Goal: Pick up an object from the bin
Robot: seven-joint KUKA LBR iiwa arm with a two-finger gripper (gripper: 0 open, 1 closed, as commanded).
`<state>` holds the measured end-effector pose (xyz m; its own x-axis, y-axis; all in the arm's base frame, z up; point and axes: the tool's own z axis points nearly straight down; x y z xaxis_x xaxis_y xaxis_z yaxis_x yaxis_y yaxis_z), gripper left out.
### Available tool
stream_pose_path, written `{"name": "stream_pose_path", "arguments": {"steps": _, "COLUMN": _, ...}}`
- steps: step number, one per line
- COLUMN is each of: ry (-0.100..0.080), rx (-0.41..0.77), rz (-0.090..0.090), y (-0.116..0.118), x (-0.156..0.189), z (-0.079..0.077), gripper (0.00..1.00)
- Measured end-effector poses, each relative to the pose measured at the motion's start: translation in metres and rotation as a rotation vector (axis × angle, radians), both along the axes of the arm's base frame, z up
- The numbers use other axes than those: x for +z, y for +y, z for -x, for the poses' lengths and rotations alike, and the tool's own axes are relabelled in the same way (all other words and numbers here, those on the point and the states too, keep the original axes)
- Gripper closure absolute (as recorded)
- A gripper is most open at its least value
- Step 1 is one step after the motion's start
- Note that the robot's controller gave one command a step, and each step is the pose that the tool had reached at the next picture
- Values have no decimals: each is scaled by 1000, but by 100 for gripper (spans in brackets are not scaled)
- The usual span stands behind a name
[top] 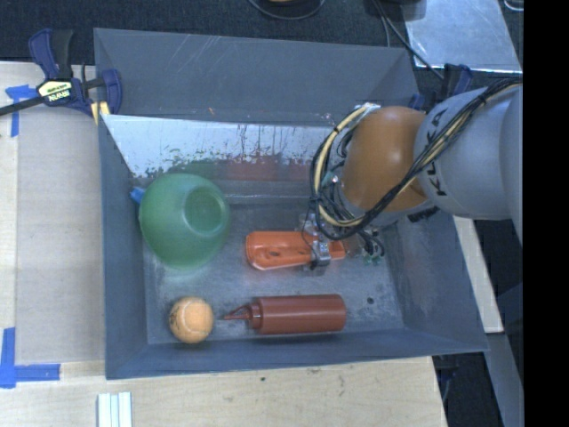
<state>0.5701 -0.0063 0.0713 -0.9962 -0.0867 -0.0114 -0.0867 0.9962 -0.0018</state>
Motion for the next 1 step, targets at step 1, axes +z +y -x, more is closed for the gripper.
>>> {"name": "stream_pose_path", "arguments": {"steps": 1, "ry": 0, "rx": 0, "rz": 0, "y": 0, "x": 0, "z": 0, "gripper": 100}}
